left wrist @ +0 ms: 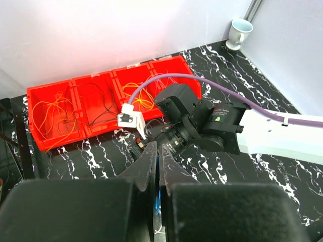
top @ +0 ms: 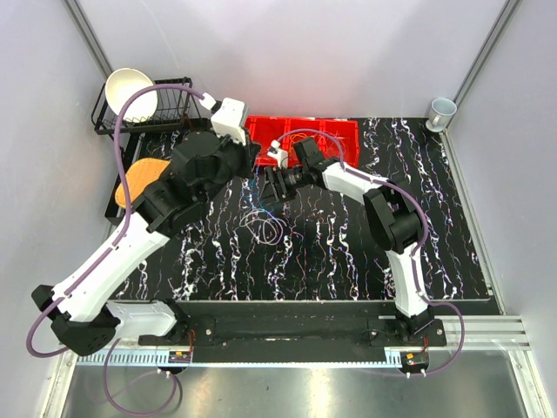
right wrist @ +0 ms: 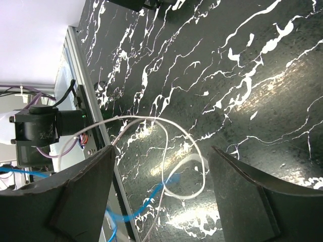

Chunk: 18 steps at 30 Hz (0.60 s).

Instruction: Untangle the cables

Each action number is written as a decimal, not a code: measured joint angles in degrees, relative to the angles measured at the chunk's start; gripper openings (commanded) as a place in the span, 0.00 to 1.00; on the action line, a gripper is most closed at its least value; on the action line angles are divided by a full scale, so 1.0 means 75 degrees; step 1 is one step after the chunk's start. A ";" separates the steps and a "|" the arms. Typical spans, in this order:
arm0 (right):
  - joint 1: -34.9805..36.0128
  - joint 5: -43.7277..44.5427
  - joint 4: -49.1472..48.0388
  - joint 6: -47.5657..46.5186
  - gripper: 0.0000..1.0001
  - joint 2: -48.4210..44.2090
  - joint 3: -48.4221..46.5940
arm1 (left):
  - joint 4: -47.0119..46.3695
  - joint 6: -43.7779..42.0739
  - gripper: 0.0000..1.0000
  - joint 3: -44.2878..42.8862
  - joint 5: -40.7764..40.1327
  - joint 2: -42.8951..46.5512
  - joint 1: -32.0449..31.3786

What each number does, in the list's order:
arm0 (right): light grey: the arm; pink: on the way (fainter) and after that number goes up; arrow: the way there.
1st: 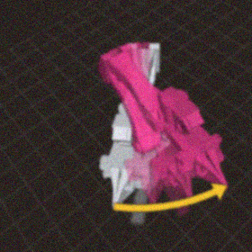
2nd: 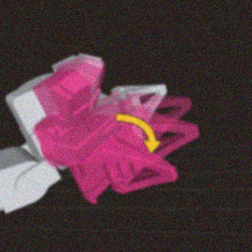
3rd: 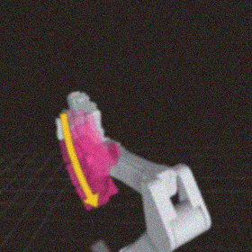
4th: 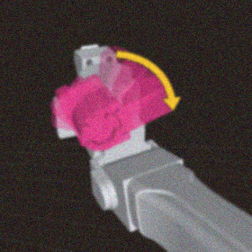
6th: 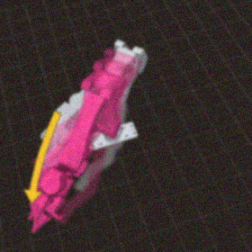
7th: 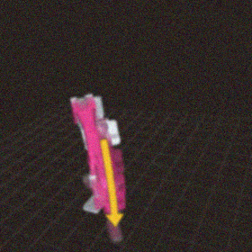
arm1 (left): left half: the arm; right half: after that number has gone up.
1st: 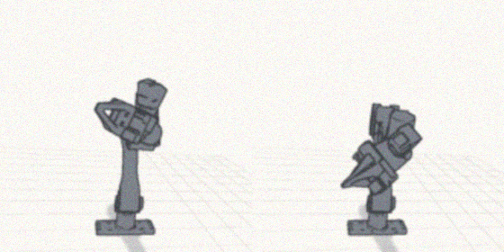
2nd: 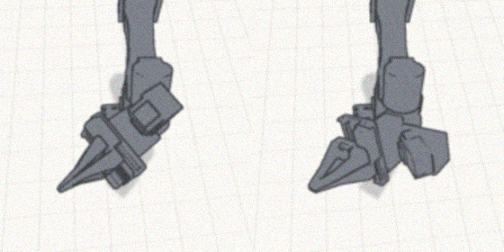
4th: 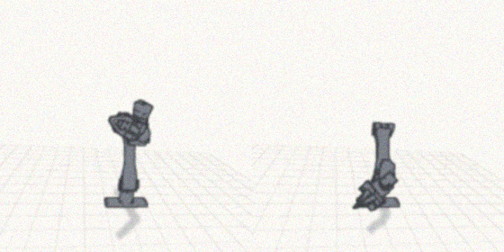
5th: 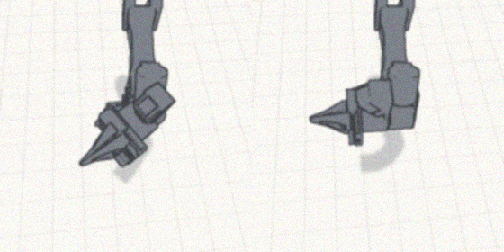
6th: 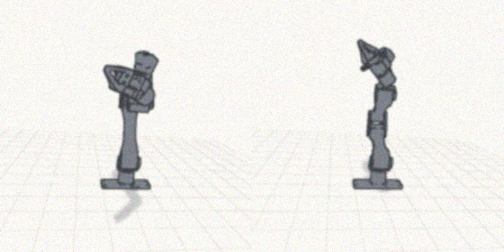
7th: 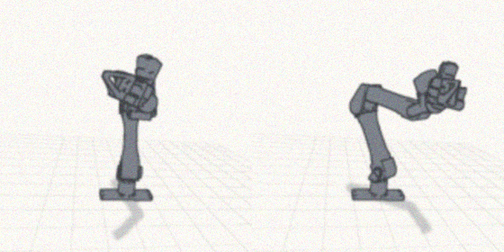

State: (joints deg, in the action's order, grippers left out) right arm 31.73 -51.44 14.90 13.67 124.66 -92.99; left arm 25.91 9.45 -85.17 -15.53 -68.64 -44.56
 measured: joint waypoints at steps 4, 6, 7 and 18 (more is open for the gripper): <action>0.0000 0.0262 0.0003 0.0006 0.79 0.0000 0.0000 | 0.0006 0.0000 0.00 0.0000 0.0047 -0.0102 0.0000; 0.0000 0.0446 0.0006 0.0020 0.79 0.0000 -0.0003 | 0.0009 0.0000 0.00 0.0000 0.0052 -0.0111 0.0000; 0.0000 0.0545 0.0006 0.0038 0.79 0.0000 -0.0003 | 0.0006 0.0000 0.00 0.0000 0.0050 -0.0111 0.0000; 0.0000 0.0533 -0.0090 0.0233 0.80 0.0000 -0.0020 | -0.0047 0.0003 0.00 0.0000 0.0105 -0.0111 0.0000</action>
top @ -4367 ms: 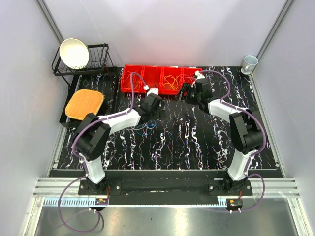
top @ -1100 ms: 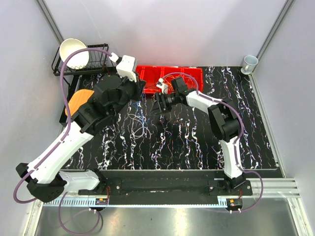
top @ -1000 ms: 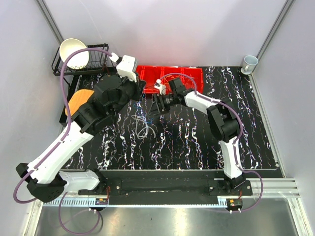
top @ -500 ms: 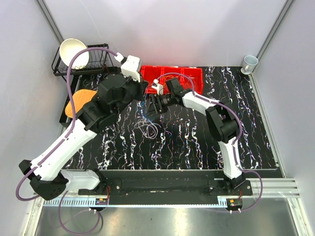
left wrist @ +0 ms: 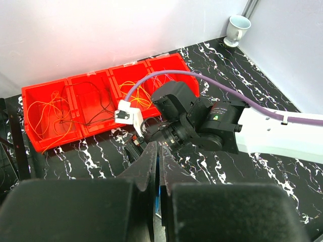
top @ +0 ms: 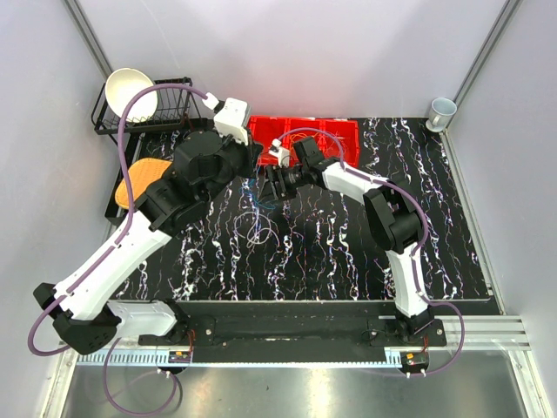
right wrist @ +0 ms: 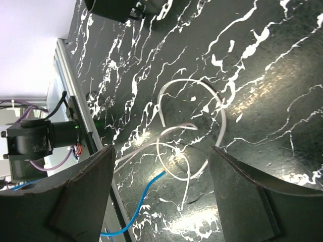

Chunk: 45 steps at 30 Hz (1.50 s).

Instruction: Untangle the cables

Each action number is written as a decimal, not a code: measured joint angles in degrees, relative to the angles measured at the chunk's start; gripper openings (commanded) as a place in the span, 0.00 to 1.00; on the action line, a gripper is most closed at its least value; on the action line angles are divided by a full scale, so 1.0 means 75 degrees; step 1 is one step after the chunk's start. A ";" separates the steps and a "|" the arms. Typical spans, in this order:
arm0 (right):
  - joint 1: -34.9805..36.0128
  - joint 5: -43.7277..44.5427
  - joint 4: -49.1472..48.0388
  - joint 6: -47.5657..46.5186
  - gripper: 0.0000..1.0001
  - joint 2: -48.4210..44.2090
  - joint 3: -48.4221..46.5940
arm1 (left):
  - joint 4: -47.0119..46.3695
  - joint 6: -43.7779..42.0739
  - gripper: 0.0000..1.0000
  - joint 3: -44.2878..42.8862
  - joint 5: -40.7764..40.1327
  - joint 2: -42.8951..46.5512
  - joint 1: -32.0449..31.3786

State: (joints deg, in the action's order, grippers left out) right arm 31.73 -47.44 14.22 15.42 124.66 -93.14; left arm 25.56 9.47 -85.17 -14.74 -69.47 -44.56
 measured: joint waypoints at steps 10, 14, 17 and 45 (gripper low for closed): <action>0.0117 -0.0309 -0.0052 0.0000 0.76 0.0000 -0.0029 | -0.0006 0.0000 0.00 0.0000 0.0006 -0.0038 0.0000; 0.0248 -0.0388 0.0041 -0.0044 0.51 0.0000 -0.0154 | -0.0038 0.0000 0.00 0.0000 0.0006 -0.0117 0.0000; 0.0312 -0.0437 0.0093 -0.0111 0.22 0.0003 -0.0239 | -0.0052 0.0000 0.00 0.0000 0.0006 -0.0152 0.0000; -0.0239 0.1472 0.0956 0.0105 0.00 0.0717 -0.0699 | 0.0265 -0.0836 0.00 -0.1215 -0.1387 0.0845 0.0000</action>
State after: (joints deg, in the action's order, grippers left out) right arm 29.93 -36.40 21.39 16.21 130.04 -98.39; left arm 27.55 3.20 -94.28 -25.15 -63.13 -44.56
